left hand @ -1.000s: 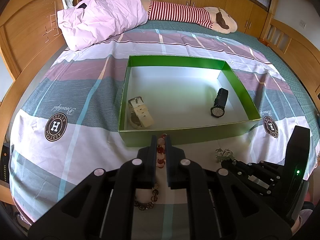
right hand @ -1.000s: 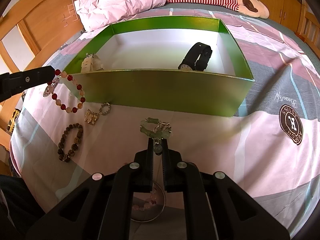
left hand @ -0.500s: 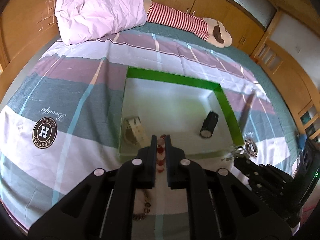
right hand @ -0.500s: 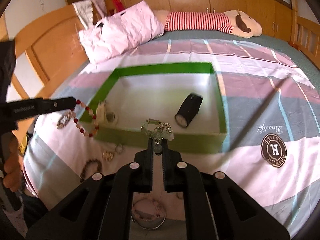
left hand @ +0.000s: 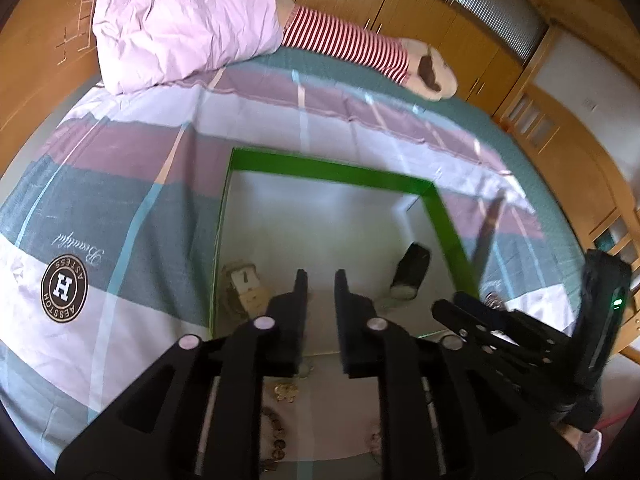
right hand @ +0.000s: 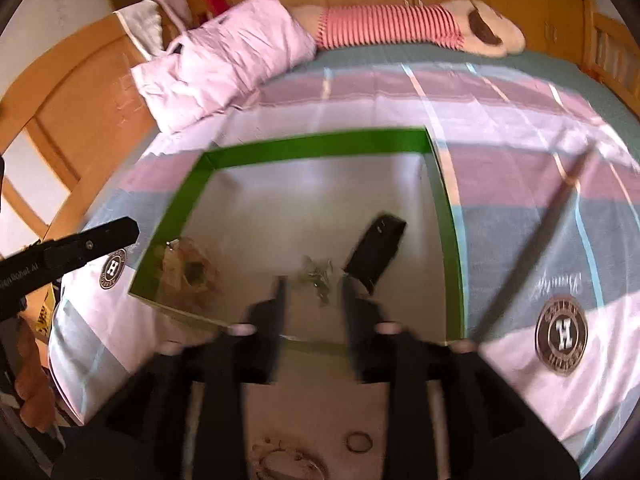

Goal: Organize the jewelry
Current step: 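Carry the bead bracelet and keychain into the green box and open both grippers, then grasp the brown bead bracelet with the left gripper while the right grasps the pink bead bracelet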

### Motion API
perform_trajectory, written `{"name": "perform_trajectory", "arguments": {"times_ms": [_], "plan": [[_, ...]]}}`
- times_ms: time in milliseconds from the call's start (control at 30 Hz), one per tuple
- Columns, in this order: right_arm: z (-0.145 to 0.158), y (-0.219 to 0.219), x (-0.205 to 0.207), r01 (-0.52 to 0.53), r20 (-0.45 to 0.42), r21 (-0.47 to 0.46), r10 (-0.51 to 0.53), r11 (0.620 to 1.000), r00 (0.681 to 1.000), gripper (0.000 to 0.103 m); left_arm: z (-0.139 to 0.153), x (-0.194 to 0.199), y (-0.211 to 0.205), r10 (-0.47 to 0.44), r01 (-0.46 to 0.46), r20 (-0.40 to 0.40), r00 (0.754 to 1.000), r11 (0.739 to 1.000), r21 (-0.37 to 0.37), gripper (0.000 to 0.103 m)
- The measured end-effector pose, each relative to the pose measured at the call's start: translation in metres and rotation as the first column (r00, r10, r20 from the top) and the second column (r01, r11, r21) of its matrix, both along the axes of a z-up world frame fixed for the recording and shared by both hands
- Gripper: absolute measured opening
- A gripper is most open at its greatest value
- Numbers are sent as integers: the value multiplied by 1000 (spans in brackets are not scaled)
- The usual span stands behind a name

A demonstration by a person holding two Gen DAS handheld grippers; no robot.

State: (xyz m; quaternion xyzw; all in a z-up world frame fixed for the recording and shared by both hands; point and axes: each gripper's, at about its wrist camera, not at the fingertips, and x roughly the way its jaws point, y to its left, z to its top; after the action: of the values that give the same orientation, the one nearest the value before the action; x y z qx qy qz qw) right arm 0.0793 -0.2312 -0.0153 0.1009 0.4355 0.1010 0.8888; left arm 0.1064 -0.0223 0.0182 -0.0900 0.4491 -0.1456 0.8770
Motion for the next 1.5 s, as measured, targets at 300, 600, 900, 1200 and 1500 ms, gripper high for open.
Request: {"name": "perform_trajectory", "arguments": {"times_ms": [300,600,900,1200,1500], "plan": [[-11,20,-53,-154,-145,-50,145,987,979,42,-11,-34,1,-71,76,-83,994,996,57,46],[-70,50,-82,-286,-373,-160,211,945,903,46,-60,-34,18,27,25,-267,963,981,190,53],[-66,58,-74,-237,-239,-163,195,958,951,36,-77,-39,10,23,55,-318,948,971,234,64],[-42,50,-71,-189,-93,-104,180,976,979,7,-91,-44,16,37,56,-356,934,967,248,65],[-34,30,-65,-123,-68,-77,118,989,991,7,-112,-46,11,43,77,-396,917,956,284,65]]}}
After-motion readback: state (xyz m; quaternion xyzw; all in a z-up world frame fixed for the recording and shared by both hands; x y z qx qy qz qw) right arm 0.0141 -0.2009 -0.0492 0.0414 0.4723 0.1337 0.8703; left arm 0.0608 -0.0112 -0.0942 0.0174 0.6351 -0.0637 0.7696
